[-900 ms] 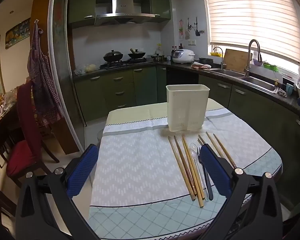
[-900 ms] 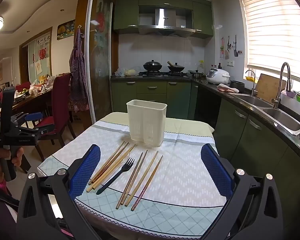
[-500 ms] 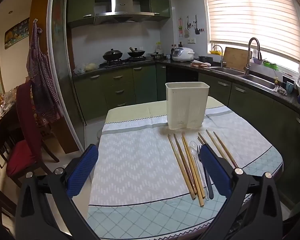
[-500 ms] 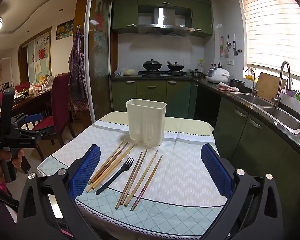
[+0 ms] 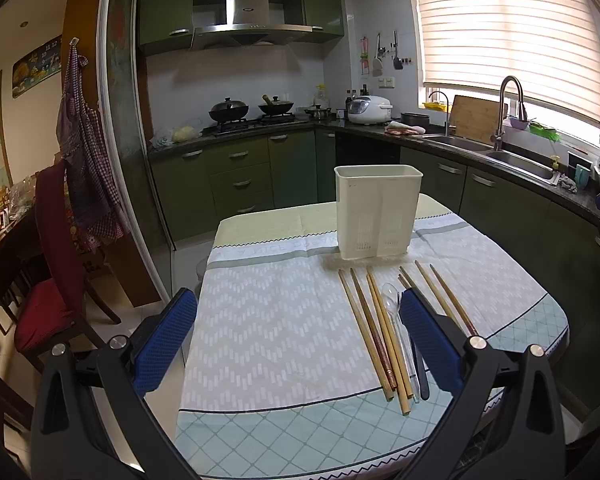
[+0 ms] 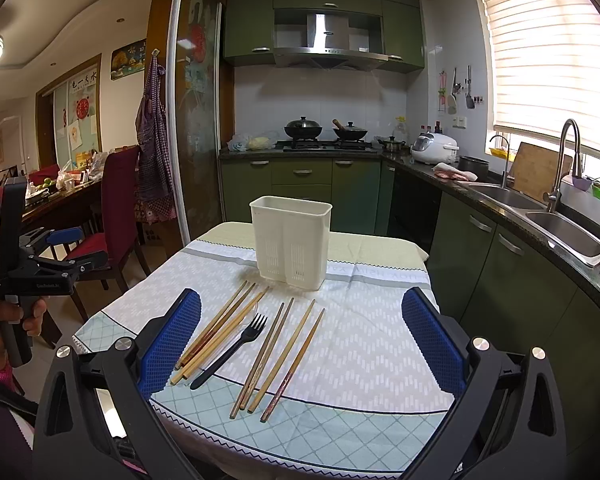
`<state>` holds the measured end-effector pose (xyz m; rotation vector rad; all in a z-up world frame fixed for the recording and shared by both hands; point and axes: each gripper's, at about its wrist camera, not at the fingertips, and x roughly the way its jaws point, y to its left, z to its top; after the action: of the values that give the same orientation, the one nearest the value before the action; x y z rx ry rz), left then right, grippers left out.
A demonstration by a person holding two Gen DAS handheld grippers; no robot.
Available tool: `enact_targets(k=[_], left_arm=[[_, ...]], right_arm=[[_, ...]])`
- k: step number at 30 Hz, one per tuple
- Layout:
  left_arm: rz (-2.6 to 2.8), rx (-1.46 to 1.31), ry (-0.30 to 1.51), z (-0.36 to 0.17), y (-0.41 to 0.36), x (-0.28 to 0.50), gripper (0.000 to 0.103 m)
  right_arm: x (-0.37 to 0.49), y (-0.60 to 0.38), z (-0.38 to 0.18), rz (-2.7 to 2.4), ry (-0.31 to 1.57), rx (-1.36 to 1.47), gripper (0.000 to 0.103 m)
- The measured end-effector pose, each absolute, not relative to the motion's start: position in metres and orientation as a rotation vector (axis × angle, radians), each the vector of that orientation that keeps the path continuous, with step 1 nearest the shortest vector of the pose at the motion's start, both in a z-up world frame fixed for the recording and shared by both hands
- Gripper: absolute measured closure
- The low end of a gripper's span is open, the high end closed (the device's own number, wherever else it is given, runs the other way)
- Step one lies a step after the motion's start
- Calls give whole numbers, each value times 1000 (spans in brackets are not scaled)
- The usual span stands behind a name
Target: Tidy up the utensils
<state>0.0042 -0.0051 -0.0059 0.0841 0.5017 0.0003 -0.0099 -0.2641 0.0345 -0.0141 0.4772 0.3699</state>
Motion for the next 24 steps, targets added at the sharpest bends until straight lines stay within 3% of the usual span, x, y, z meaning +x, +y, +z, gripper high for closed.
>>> enact_targets(k=[24], left_arm=[[-8, 78, 518, -14, -4, 5, 6]], right_arm=[[-3, -262, 22, 366, 497, -11, 4]])
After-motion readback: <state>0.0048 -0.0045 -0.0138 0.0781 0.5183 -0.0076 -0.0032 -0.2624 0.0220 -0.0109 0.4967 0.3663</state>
